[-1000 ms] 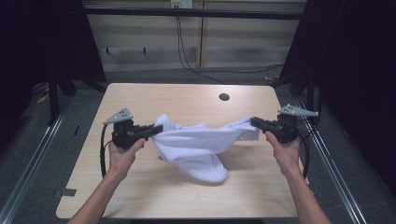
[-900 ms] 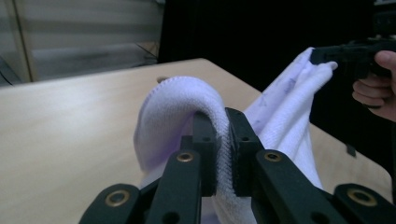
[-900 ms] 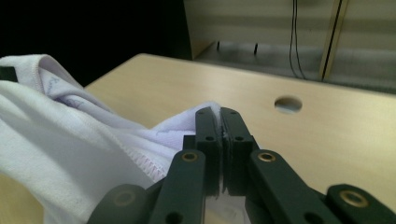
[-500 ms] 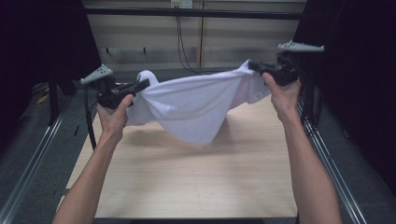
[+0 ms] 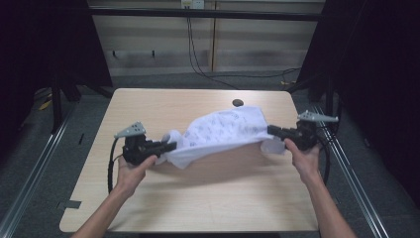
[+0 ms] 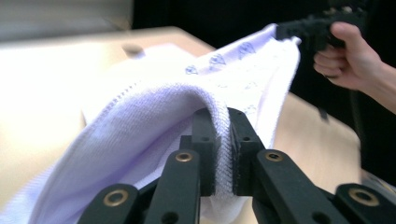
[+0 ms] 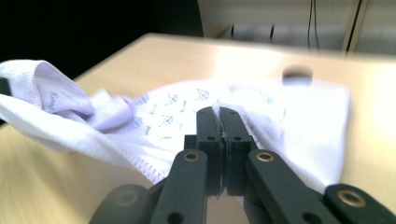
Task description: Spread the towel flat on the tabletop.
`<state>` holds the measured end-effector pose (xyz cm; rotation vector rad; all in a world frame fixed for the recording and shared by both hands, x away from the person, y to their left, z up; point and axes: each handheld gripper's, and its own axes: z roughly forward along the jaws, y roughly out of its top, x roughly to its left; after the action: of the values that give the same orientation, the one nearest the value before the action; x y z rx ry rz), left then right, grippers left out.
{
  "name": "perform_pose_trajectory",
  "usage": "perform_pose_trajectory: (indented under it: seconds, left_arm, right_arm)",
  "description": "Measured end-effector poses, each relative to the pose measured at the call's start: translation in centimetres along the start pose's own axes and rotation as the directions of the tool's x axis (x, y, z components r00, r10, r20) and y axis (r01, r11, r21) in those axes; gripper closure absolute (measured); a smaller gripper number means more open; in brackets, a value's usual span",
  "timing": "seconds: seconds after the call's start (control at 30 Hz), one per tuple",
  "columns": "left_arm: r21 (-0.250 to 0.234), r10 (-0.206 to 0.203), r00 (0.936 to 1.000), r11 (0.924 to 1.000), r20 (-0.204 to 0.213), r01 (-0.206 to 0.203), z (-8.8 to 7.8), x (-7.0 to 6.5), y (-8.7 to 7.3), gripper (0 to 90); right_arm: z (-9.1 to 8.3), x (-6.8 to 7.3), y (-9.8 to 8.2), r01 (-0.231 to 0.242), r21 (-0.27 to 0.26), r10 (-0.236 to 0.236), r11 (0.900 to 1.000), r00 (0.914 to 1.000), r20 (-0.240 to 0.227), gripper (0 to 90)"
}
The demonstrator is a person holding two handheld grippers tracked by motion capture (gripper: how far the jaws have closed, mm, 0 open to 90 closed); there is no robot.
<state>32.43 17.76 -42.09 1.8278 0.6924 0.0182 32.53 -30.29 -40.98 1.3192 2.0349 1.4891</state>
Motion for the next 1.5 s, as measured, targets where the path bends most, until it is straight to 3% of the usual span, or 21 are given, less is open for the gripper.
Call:
perform_pose_trajectory:
  seconds: [0.07,0.13,0.23,0.27,0.33,0.4,0.47,0.6,0.73,0.77,0.83,1.0,1.07,1.13,1.2,1.27,1.37,1.4,1.43,1.47,1.5]
  left_arm:
    - [-0.003,0.024,0.9997,0.9997,0.001,-0.024,-0.5,-0.5,-0.7,67.1]
    - [-0.022,-0.005,0.9993,0.9997,0.037,0.006,-1.2,-0.3,-1.0,63.4]
    - [-0.027,-0.038,0.9993,0.9989,0.002,0.038,-2.1,1.0,-1.7,55.7]
    - [-0.028,-0.057,0.9983,0.998,-0.01,0.057,-2.0,1.6,-2.0,55.4]
    - [0.021,-0.061,0.9977,0.9978,-0.03,0.062,-1.4,2.5,-3.1,56.5]
    - [0.055,-0.086,0.996,0.9946,-0.025,0.087,-0.9,3.3,-4.4,59.4]
    - [0.112,-0.06,0.9975,0.9916,-0.038,0.064,-0.6,3.4,-5.0,62.2]
    - [0.163,-0.053,0.9969,0.9847,-0.057,0.062,0.0,3.9,-6.0,66.1]
    - [0.264,-0.049,0.9966,0.9624,-0.066,0.065,1.8,5.0,-7.0,62.8]
    - [0.271,-0.042,0.9972,0.9608,-0.062,0.058,2.1,5.0,-7.2,64.1]
    - [0.274,-0.04,0.997,0.96,-0.067,0.057,2.2,4.7,-7.1,66.6]
    - [0.28,-0.001,0.9962,0.9597,-0.087,0.026,2.4,3.4,-7.6,73.8]
    - [0.296,0.014,0.9976,0.9552,-0.068,0.007,2.6,2.4,-7.7,74.7]
    - [0.3,0.013,0.9985,0.954,-0.054,0.004,3.1,1.6,-7.8,74.6]
    - [0.314,0.019,0.9992,0.9495,-0.034,-0.008,3.9,0.5,-7.7,73.5]
    - [0.323,0.028,0.9994,0.9462,-0.02,-0.02,4.5,-0.5,-7.6,70.7]
    - [0.332,0.008,0.9995,0.943,0.03,-0.017,5.6,-2.2,-7.8,67.5]
    - [0.335,-0.03,0.9979,0.9422,0.058,0.009,5.7,-2.5,-7.9,66.0]
    - [0.35,-0.063,0.9937,0.9362,0.093,0.027,5.9,-3.0,-8.1,64.9]
    - [0.367,-0.05,0.9945,0.93,0.092,0.013,5.8,-3.6,-8.0,65.1]
    - [0.37,-0.03,0.9953,0.9292,0.092,-0.006,5.4,-4.0,-7.9,64.2]
  right_arm:
    - [-0.3,0.0,-2.2,-0.006,0.046,0.005,0.999,0.9998,0.021,87.8]
    - [-0.8,-0.3,-4.0,-0.009,0.072,0.008,0.997,0.9997,0.024,87.7]
    - [-1.8,-0.9,-6.0,-0.007,0.107,0.001,0.994,0.9981,0.062,85.9]
    - [-2.1,-1.2,-6.3,-0.016,0.106,0.009,0.994,0.9978,0.065,77.6]
    - [-2.4,-1.1,-6.5,0.009,0.136,-0.021,0.991,0.9957,0.091,58.0]
    - [-3.0,-0.4,-6.6,0.03,0.144,-0.045,0.989,0.9936,0.104,50.7]
    - [-3.9,0.3,-6.8,0.048,0.12,-0.061,0.992,0.9924,0.107,48.9]
    - [-4.9,1.2,-7.6,0.041,0.106,-0.05,0.994,0.9955,0.081,49.1]
    - [-4.2,3.4,-8.6,0.073,0.125,-0.077,0.989,0.9967,0.028,50.1]
    - [-3.9,3.8,-8.8,0.082,0.131,-0.084,0.988,0.9964,0.013,50.1]
    - [-3.5,4.5,-9.3,0.105,0.154,-0.108,0.982,0.9941,0.01,50.0]
    - [-3.6,6.0,-9.8,0.091,0.145,-0.088,0.985,0.9957,-0.029,50.9]
    - [-3.2,6.8,-10.0,0.116,0.162,-0.109,0.98,0.9927,-0.051,50.8]
    - [-2.3,7.8,-10.3,0.155,0.21,-0.144,0.965,0.9873,-0.068,49.1]
    - [-1.6,8.3,-10.3,0.167,0.219,-0.15,0.961,0.9844,-0.092,49.0]
    - [-1.1,8.8,-9.9,0.164,0.204,-0.145,0.965,0.9837,-0.106,48.3]
    - [-0.3,9.3,-9.2,0.161,0.179,-0.139,0.971,0.9815,-0.132,48.0]
    - [0.2,9.7,-8.8,0.171,0.177,-0.146,0.969,0.9783,-0.147,47.9]
    - [0.5,9.9,-8.6,0.173,0.173,-0.147,0.969,0.977,-0.155,47.8]
    - [1.1,10.3,-8.3,0.176,0.17,-0.147,0.969,0.9744,-0.17,47.9]
    - [1.5,10.7,-8.1,0.184,0.17,-0.153,0.968,0.9713,-0.182,47.9]
